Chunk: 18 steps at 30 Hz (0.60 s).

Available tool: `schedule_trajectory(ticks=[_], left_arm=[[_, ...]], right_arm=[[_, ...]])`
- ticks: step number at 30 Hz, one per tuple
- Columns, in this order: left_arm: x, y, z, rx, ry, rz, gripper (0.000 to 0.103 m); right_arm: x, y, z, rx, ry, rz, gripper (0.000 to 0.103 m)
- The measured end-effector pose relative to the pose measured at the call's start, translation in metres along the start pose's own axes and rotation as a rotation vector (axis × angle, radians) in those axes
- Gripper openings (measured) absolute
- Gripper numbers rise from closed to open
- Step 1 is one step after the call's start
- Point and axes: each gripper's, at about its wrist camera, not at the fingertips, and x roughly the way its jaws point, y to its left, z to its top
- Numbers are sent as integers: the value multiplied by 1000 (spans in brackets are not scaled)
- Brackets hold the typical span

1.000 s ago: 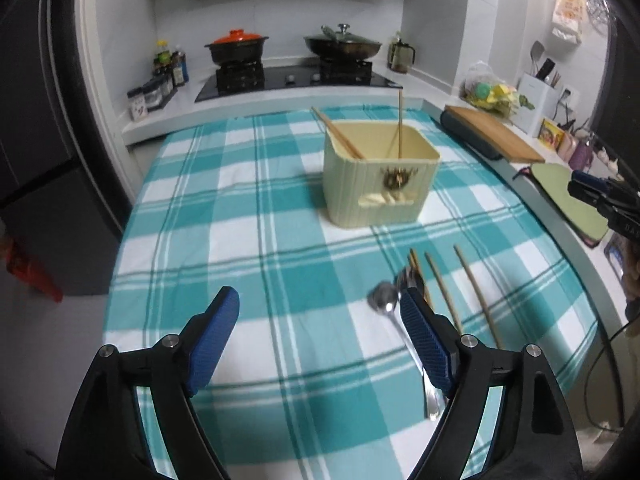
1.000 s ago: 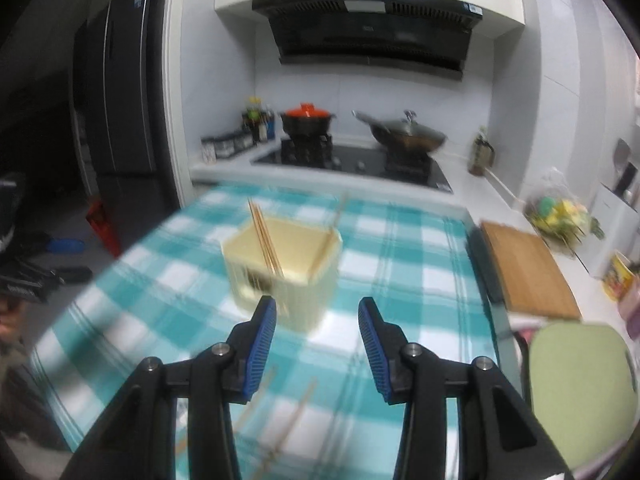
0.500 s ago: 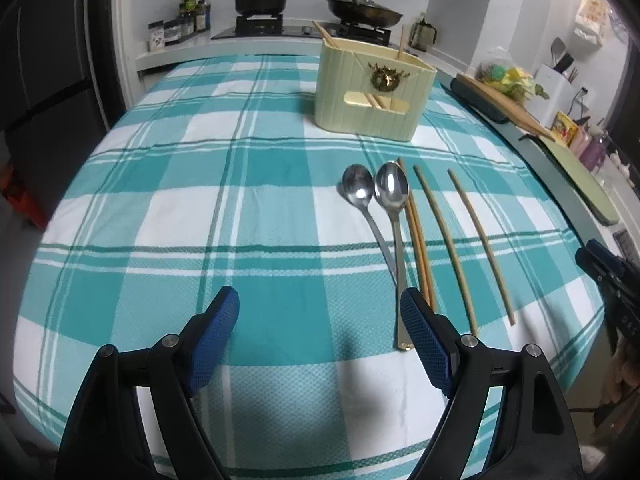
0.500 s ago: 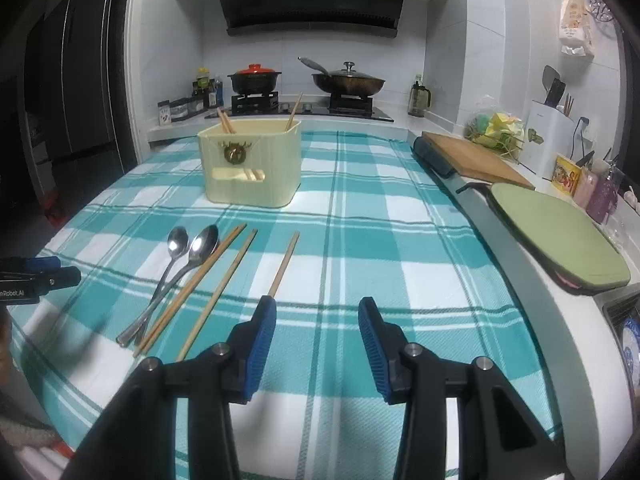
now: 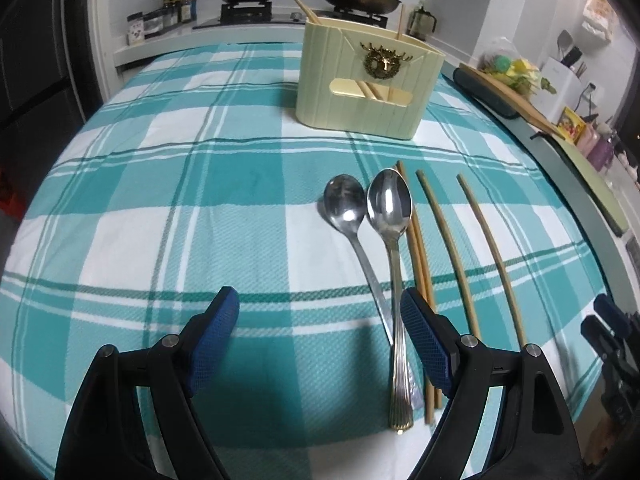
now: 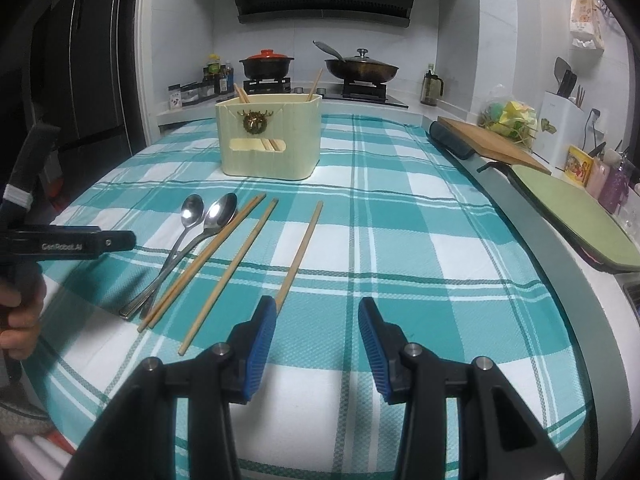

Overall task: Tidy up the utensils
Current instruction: 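Move both open tools over the silver spoons and chopsticks on the cloth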

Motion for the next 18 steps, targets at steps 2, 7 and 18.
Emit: schedule_trajectory(ticks=[2, 7, 18], left_arm=[[12, -5, 6, 6, 5, 17, 84], [39, -11, 10, 31, 35, 67, 84], [35, 0, -2, 61, 35, 111, 89]], right_arm=[[1, -1, -1, 7, 5, 0, 43], [4, -3, -4, 16, 19, 4, 43], [19, -3, 0, 30, 66, 18, 43]])
